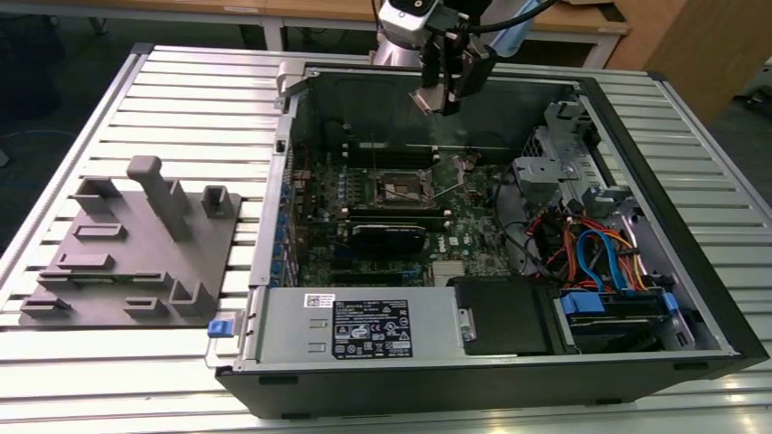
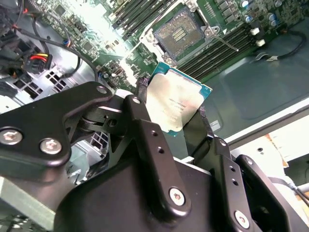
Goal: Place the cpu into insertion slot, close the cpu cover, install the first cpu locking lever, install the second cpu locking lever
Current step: 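Place the cpu into insertion slot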
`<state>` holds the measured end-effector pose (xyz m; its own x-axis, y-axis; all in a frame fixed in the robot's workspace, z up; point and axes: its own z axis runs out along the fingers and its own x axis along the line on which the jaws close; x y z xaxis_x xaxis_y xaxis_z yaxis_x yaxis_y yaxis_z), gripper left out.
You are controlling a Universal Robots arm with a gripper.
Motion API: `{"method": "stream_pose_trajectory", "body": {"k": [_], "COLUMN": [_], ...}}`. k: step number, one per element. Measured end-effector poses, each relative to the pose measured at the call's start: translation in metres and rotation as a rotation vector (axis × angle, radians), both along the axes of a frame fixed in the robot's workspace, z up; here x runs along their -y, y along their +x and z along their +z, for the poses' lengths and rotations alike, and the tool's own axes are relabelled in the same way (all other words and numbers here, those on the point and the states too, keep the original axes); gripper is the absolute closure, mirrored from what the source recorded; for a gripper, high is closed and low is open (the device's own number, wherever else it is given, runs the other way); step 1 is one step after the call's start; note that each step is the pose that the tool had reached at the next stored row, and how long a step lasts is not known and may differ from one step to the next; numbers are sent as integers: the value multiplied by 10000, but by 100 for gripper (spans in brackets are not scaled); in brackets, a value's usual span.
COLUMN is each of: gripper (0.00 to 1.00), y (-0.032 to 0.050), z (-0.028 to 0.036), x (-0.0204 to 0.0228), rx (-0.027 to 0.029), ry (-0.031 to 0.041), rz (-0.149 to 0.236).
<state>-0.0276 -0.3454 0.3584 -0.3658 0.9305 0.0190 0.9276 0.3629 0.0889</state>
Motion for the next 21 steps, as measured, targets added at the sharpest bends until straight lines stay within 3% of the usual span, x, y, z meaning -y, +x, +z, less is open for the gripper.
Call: {"method": "stream_pose_trajectory", "body": {"k": [4, 18, 21], "gripper": [46, 46, 46], "y": [-35, -39, -39], "z": [-1, -1, -4], "x": [-1, 0, 0], "rx": [1, 0, 2], "ry": [-1, 0, 2], "rz": [-27, -40, -432]}}
